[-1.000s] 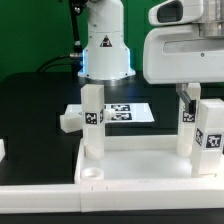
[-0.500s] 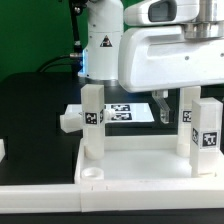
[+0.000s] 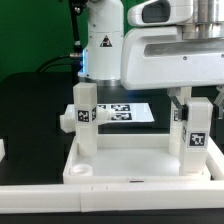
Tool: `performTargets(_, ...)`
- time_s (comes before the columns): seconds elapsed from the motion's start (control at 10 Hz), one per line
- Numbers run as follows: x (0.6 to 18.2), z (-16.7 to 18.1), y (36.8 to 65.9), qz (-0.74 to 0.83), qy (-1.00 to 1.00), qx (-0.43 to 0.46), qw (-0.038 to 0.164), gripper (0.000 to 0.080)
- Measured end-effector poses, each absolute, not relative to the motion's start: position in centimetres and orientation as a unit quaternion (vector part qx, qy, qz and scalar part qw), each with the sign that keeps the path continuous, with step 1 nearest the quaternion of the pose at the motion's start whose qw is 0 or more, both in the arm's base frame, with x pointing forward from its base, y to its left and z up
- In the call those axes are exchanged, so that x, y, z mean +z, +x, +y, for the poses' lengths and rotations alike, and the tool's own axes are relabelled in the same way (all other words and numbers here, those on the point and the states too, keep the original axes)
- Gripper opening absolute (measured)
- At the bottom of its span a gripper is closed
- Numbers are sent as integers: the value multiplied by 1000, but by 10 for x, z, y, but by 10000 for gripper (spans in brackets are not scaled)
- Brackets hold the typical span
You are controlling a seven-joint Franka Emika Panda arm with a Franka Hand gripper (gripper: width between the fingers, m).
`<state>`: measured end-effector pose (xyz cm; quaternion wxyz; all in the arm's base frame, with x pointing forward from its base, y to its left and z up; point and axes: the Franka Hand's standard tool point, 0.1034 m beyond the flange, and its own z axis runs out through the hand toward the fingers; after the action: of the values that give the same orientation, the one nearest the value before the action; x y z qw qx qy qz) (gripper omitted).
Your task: Assemble desk
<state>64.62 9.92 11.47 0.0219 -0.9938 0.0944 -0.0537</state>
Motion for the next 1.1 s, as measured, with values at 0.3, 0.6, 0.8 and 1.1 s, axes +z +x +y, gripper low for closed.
performTargets(0.3, 112, 102, 641, 363, -929, -57, 55, 290)
performTargets(0.6, 111, 102, 640, 449, -890, -51, 59, 290)
performTargets(0.8, 110, 102, 638, 595, -799, -31, 79, 290)
performTargets(1.1, 110, 107, 636, 729, -676, -7, 106, 291)
